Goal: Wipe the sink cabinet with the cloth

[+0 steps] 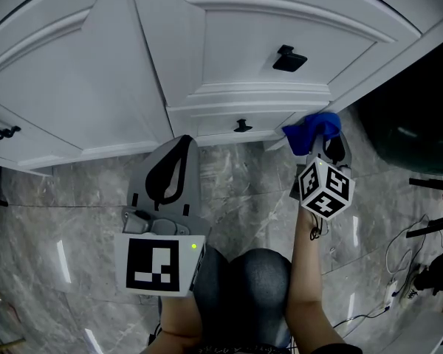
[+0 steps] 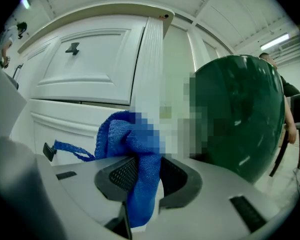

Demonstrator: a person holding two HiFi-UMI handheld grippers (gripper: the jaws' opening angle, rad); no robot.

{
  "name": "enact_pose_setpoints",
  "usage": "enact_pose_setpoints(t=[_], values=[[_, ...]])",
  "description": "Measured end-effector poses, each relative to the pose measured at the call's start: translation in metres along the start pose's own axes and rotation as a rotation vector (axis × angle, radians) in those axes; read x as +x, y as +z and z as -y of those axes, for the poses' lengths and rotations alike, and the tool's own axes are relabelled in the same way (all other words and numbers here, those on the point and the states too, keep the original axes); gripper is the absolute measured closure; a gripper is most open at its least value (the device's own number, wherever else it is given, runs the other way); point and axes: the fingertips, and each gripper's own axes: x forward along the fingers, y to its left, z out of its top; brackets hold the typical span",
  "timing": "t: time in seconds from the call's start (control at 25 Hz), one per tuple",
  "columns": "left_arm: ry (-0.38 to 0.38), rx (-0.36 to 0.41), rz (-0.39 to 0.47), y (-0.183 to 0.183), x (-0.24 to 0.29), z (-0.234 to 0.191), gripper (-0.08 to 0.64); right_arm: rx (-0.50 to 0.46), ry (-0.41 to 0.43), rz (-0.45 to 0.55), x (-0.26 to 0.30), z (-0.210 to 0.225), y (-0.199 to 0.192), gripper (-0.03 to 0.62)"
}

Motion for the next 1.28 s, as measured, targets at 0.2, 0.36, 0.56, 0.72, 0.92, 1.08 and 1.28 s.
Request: enact_pose_setpoints(t=[0.2,0.36,0.56,0.72,0.92,1.08,1.28], values=[[0.017,0.006,0.0,0.001,-0.001,-0.005,0.56,-0.015,0.027,0.007,-0.007,-0.007,-0.005,0.477],[0.022,0.043,0.001,0.001,-0.007,-0.013,0.56,0.005,0.212,-0.033,-0.025,-0.057,-0.033,0.477],[0.037,0.035,0.013,0.005,-0.015,-0.021,0.56,-0.087,0.493,-0.107,-0.044,-0.144,-0.07,0.477],[0.046,0.027,0.026,0.009,-0.024,-0.029,0.56,-0.115,0.658,-0.071,-0.056,-0.203,-0.056,0.477],[0.055,0.004,0.044,0.013,-0.036,-0.038,0.56,-0.221,0.802,-0.023,-0.071,-0.263,-0.05,0.477],[0.048,-0.008,0.049,0.014,-0.041,-0.042,0.56,-0.254,0.824,0.006,-0.072,-0.29,-0.052,0.477],[0.051,-0.001,-0.023,-0.003,-0.039,-0.05,0.56,-0.198,0.786,0.038,-0.062,-0.296,-0.048,0.477]])
